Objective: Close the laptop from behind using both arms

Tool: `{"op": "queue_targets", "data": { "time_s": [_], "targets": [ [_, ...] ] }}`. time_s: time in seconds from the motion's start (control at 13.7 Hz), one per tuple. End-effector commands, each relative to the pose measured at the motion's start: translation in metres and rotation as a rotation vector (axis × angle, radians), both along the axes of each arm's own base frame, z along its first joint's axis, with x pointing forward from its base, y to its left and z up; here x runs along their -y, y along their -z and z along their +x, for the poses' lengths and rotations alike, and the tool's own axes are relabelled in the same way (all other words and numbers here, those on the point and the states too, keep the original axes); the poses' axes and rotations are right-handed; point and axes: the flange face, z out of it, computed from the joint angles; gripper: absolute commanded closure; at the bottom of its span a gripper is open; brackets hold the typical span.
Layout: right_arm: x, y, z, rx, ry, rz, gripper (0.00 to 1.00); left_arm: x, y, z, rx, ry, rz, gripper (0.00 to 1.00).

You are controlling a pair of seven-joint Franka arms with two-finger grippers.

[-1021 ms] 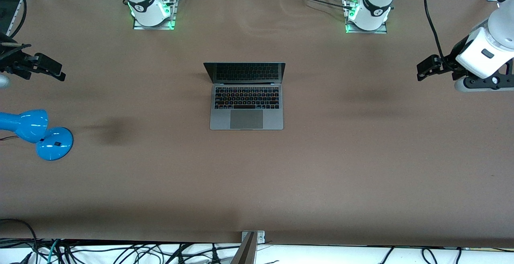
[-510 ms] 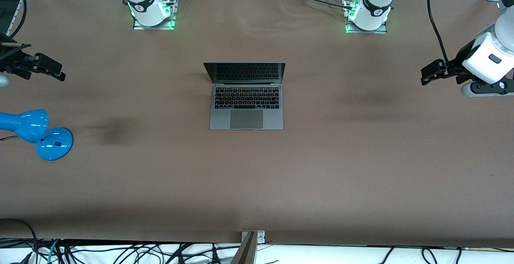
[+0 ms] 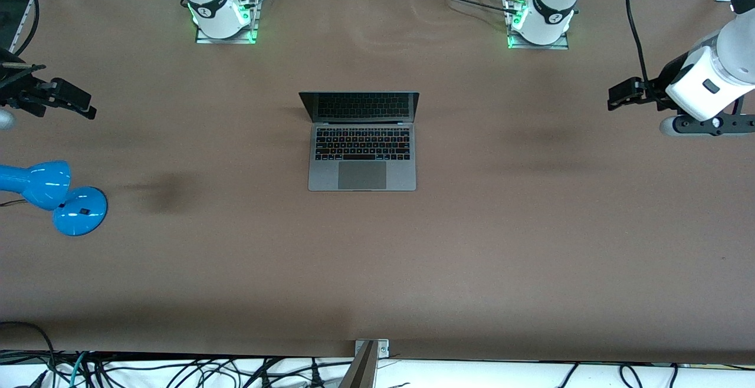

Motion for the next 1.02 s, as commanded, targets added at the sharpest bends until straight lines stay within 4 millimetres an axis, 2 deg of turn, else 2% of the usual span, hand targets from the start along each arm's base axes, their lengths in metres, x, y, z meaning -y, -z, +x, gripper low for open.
{"op": "queue_targets", "data": {
  "time_s": [0.0, 0.15, 0.22, 0.44, 0.88, 0.95],
  "targets": [
    [0.000, -0.004, 0.001, 0.000, 0.010, 0.015, 0.00, 0.014, -0.006, -0.007, -0.016, 0.025, -0.052, 0.00],
    [0.000, -0.004, 0.001, 0.000, 0.010, 0.015, 0.00, 0.025, 0.002, -0.010, -0.040, 0.013, -0.079, 0.00],
    [0.000, -0.004, 0.001, 0.000, 0.010, 0.015, 0.00, 0.037, 0.009, -0.012, -0.060, 0.004, -0.091, 0.00],
    [0.000, -0.004, 0.001, 0.000, 0.010, 0.015, 0.00, 0.069, 0.012, -0.019, -0.076, -0.012, -0.077, 0.00],
    [0.000, -0.004, 0.001, 0.000, 0.007, 0.015, 0.00, 0.168, 0.016, -0.050, -0.096, -0.028, -0.020, 0.00],
    [0.000, -0.004, 0.001, 0.000, 0.007, 0.015, 0.00, 0.185, 0.024, -0.057, -0.101, -0.025, -0.012, 0.00]
  ]
}}
